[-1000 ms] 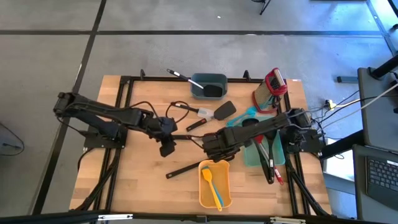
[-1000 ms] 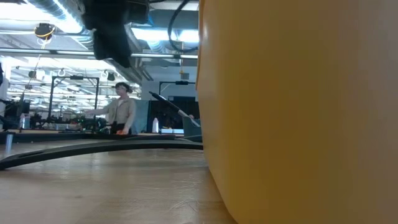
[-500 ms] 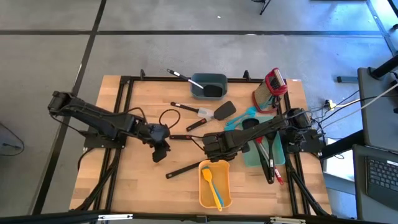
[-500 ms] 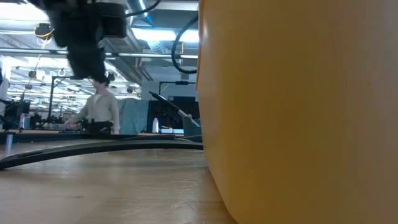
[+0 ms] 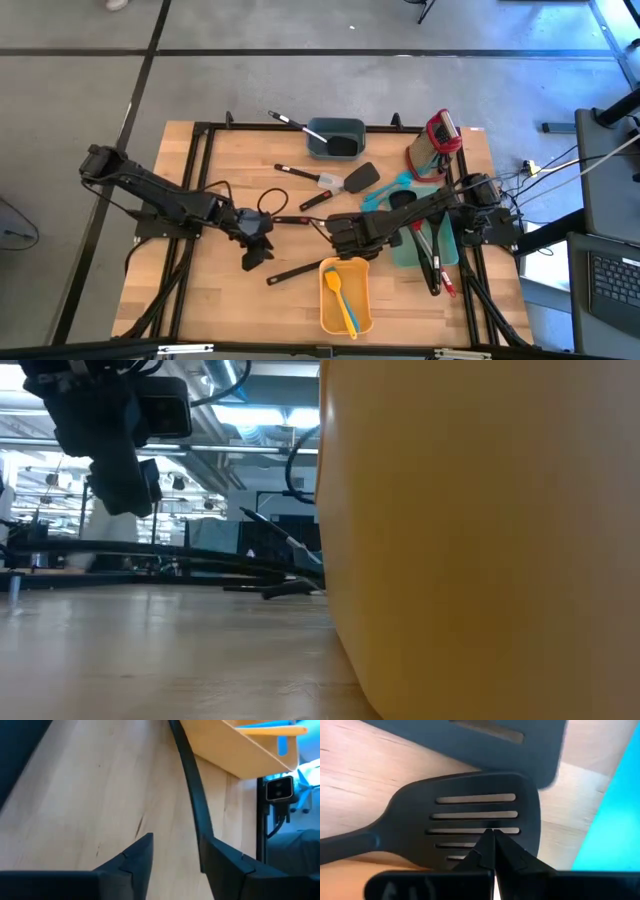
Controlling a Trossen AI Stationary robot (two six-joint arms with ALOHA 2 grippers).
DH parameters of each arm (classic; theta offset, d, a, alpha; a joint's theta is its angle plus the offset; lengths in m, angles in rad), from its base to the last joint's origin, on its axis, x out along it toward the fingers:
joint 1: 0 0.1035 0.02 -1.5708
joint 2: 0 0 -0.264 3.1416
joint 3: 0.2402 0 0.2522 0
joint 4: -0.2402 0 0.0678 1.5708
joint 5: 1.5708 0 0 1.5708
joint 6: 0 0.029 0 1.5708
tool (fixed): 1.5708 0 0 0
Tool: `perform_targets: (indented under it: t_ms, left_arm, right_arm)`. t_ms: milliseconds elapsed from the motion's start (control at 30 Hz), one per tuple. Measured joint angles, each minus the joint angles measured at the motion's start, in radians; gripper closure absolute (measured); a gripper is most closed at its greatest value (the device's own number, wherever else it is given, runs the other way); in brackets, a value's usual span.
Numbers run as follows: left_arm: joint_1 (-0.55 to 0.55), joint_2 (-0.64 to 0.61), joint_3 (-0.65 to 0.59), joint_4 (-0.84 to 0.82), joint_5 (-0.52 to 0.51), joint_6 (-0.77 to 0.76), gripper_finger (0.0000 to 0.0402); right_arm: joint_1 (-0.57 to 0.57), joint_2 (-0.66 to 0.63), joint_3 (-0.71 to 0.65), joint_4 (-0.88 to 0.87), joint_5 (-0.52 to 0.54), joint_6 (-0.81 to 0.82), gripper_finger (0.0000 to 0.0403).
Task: Pick & Place Kitchen Items
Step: Put the large black spatula into the blue bin
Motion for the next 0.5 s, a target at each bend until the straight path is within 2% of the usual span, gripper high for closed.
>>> perform_targets:
  t_ms: [133,333,400,500]
  left_arm:
    - [0.003,0.007,0.000,0.029,0.004,0.007,0.0211]
    - [0.050,0.007,0.000,0.041,0.005,-0.073,0.0179]
    - [0.081,0.017,0.000,0.054,0.035,-0.116,0.0172]
    - [0.128,0.042,-0.012,0.141,0.139,-0.181,0.0166]
  right_arm:
    - [0.002,0.000,-0.038,0.051,-0.020,0.019,0.0403]
    - [0.003,-0.001,-0.056,0.115,-0.004,0.019,0.0403]
    - [0.003,0.003,-0.057,0.124,0.004,0.019,0.0403]
    - [0.003,0.012,-0.057,0.139,0.007,0.019,0.0403]
